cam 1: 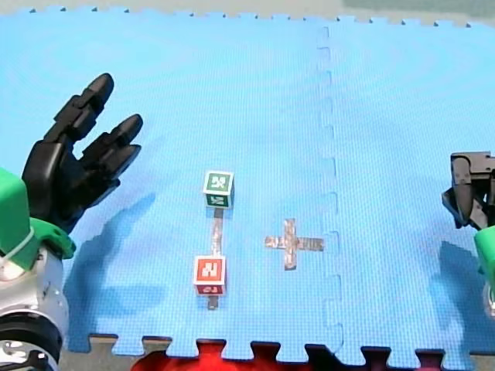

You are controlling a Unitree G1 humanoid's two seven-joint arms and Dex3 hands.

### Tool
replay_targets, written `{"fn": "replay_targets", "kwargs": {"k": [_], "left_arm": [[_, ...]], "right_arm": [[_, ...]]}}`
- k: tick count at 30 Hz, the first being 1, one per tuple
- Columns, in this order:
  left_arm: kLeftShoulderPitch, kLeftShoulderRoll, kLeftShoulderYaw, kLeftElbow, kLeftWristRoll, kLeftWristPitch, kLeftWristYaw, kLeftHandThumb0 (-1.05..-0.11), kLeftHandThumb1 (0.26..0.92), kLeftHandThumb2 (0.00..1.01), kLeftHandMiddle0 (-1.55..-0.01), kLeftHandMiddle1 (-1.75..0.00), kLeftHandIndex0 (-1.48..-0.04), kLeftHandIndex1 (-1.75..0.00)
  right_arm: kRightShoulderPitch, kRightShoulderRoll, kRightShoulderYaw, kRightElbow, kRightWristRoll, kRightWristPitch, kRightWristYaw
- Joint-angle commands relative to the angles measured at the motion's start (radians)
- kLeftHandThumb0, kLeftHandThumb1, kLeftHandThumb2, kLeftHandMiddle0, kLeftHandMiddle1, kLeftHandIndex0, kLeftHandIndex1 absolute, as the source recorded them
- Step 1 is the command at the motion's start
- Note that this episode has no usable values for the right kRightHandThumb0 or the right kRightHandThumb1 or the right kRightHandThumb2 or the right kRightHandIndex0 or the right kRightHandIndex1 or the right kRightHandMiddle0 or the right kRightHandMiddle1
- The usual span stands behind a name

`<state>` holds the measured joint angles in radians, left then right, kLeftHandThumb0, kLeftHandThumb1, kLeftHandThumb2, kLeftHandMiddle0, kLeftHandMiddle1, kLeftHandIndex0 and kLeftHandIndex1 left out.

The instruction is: Stack cube left

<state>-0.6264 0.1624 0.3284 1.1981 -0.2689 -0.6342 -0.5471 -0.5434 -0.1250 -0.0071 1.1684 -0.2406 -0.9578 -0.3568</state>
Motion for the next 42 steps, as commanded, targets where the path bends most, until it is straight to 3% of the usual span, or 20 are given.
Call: {"fn": "replay_targets", "kwargs": {"k": [1,5,15,42], "left_arm": [[-0.005,0.010,0.005,0.004,-0.001,0.008,-0.003,-0.742,0.789,0.03,-0.50,-0.01,-0.31,0.00],[-0.005,0.016,-0.005,0.005,0.019,0.004,0.012,-0.842,0.838,0.03,-0.49,0.00,-0.31,0.00],[0.000,0.026,-0.033,-0.008,0.075,-0.012,0.065,-0.963,0.918,0.03,-0.45,0.00,-0.30,0.00],[0.002,0.037,-0.056,-0.025,0.102,-0.021,0.105,-0.999,0.921,0.07,-0.46,0.00,-0.28,0.00]], "right_arm": [[-0.005,-0.002,0.000,0.002,0.004,-0.001,0.001],[-0.008,0.000,-0.001,0.005,0.004,0.001,0.001],[-0.011,-0.001,0.001,0.005,0.001,0.007,-0.003],[-0.019,0.004,0.001,0.018,0.001,0.006,-0.012]]}}
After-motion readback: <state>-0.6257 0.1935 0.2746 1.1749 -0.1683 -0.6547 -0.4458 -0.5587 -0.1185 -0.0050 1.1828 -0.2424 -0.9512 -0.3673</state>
